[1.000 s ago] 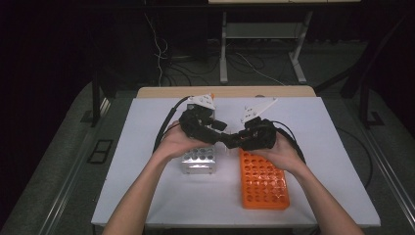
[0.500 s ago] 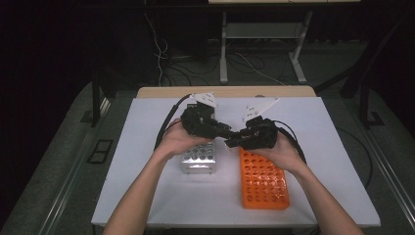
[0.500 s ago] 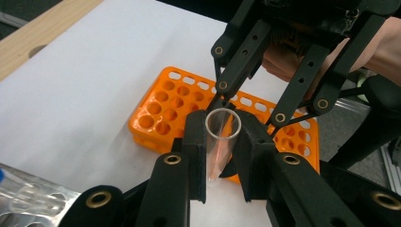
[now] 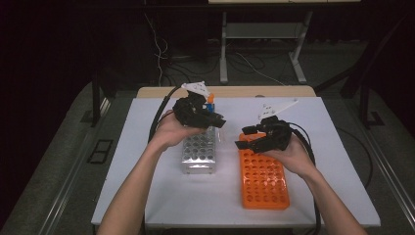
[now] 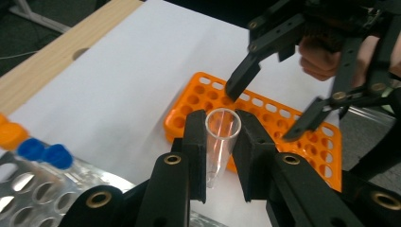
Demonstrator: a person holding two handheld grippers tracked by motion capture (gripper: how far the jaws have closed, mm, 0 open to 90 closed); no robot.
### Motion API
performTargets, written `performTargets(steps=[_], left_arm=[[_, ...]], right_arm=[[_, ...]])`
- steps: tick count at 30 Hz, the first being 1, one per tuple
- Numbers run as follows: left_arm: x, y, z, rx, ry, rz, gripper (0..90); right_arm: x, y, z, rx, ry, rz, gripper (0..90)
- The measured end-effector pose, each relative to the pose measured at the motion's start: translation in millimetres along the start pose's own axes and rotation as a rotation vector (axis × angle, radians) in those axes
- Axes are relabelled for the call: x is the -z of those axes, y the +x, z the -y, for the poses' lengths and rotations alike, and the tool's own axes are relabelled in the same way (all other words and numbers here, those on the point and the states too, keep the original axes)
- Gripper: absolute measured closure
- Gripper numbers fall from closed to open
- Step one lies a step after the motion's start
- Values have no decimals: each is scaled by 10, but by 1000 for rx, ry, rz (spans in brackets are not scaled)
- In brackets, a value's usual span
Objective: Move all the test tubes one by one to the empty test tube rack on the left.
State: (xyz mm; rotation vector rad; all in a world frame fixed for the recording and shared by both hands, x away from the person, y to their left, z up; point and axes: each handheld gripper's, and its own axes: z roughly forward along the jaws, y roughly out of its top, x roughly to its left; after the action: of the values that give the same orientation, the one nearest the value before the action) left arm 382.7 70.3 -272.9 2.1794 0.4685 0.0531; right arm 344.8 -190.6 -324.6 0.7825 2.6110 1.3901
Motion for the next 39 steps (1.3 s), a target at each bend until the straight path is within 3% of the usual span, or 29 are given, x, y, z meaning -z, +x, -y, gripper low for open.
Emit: performTargets(steps=[5,7,8,25,39], left_arm=[[33,77,-3,12,0,-32,751],[33,111,5,18,2,-40,751],[28,127,12,22,0,-47,750],[-98,413,110,48,30,-115,751],[-234,504,201,37,67,-141,751]], right_arm=[[115,-33,112,-70,-28,40,107],[159,-43,169,-89,-43,45,78],[177,-44,196,-100,-44,52,0],[460,-57,692,-170,-79,81,2],[594,-73,973,-203,-96,85,2]])
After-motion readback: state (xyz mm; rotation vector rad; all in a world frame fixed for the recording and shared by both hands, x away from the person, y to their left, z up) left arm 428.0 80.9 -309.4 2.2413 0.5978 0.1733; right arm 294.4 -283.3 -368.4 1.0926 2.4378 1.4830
